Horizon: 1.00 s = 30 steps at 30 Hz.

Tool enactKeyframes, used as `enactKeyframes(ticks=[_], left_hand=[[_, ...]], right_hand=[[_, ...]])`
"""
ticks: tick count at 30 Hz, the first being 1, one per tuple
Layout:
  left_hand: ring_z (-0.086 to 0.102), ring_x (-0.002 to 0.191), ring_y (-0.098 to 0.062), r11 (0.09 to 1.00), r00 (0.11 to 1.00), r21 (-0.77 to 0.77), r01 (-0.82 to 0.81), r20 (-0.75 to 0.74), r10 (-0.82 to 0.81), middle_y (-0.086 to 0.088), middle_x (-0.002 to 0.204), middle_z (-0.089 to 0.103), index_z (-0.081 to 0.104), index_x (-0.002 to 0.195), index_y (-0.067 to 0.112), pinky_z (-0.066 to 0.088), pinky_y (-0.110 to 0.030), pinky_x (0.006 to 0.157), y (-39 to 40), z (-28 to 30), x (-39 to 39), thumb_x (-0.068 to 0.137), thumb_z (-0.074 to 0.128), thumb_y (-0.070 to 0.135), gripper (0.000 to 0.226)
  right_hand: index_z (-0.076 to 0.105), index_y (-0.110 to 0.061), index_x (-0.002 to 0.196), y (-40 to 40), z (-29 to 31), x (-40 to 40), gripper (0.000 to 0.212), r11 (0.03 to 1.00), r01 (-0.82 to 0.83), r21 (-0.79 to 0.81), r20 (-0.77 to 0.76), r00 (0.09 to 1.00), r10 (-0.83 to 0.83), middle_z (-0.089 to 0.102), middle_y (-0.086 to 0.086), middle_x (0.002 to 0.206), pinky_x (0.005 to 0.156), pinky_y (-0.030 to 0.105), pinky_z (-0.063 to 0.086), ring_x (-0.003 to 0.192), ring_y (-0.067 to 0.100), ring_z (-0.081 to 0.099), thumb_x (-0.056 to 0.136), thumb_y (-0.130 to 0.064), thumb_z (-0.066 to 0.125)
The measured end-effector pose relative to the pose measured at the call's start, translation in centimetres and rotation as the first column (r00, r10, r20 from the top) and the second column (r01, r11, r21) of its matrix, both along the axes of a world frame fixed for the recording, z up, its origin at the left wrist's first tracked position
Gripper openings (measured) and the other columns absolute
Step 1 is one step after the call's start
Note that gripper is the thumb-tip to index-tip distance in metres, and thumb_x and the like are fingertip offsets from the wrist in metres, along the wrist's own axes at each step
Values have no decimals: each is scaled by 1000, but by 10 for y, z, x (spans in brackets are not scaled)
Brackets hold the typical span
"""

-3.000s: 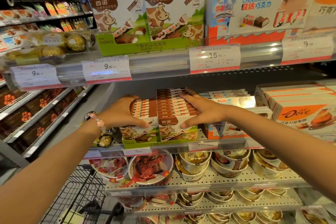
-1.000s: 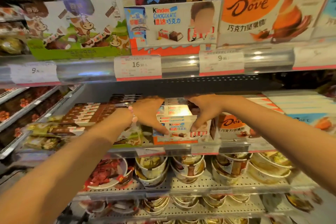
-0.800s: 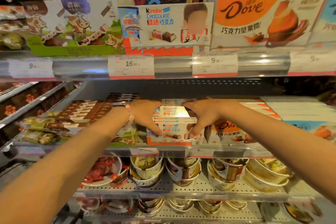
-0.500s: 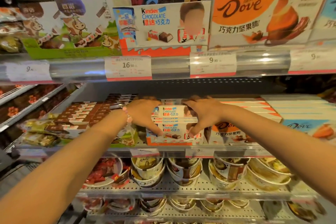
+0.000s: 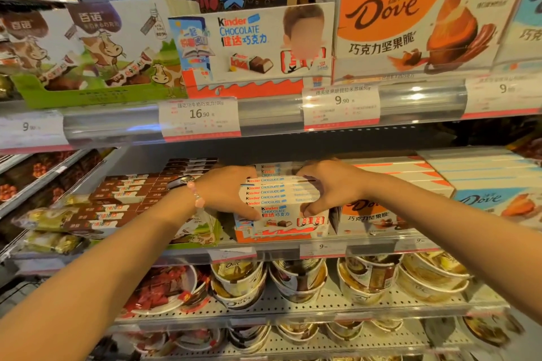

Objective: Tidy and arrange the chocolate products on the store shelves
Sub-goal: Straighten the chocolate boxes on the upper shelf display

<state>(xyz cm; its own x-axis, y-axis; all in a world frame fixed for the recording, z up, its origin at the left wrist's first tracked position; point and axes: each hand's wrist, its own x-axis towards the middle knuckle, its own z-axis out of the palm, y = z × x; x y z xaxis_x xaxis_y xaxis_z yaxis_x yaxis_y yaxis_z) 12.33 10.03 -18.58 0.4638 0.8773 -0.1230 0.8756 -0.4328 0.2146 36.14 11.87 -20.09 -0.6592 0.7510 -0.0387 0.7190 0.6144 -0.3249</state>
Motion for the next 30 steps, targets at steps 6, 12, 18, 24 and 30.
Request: enactKeyframes(ticks=[6, 12, 18, 24, 30], left_hand=[[56, 81, -2, 999, 998, -4, 32, -57, -32, 16, 95, 58, 48, 102, 33, 46, -16, 64, 3, -2, 0, 68, 75, 50, 46], [57, 84, -3, 999, 998, 3, 35, -43, -35, 14, 97, 59, 51, 103, 31, 49, -18, 68, 3, -3, -1, 68, 74, 51, 46], [50, 99, -11, 998, 997, 68, 20, -78, -15, 6, 120, 47, 50, 100, 35, 49, -30, 82, 6, -5, -4, 66, 71, 60, 47], [32, 135, -20, 996, 995, 85, -31, -97, 40, 4, 150, 28, 17, 146, 26, 34, -38, 107, 7, -7, -4, 60, 74, 62, 110], [56, 107, -13, 996, 992, 69, 50, -119, -41, 9, 114, 57, 45, 118, 29, 50, -33, 83, 13, -12, -3, 61, 75, 60, 72]], right_hand=[[53, -24, 129, 1, 18, -5, 68, 981, 80, -178, -6, 997, -83, 55, -12, 125, 95, 28, 45, 113, 8, 54, 76, -67, 57], [30, -20, 146, 20, 17, -12, 51, 945, 318, -74, 80, 947, -313, 33, 5, 150, 109, 35, 29, 135, 24, 34, 99, -32, 43], [38, -21, 141, 29, 8, -16, 45, 929, 355, -103, 68, 934, -350, 45, 6, 141, 103, 34, 37, 125, 23, 44, 98, -33, 44], [45, -19, 135, 8, 19, -12, 54, 957, 191, -219, 11, 981, -193, 47, 0, 137, 100, 29, 36, 126, 18, 45, 92, -50, 47], [27, -24, 143, -1, 17, -7, 92, 966, 10, -257, 102, 995, 16, 46, -11, 139, 103, 25, 35, 124, 6, 43, 70, -35, 81]])
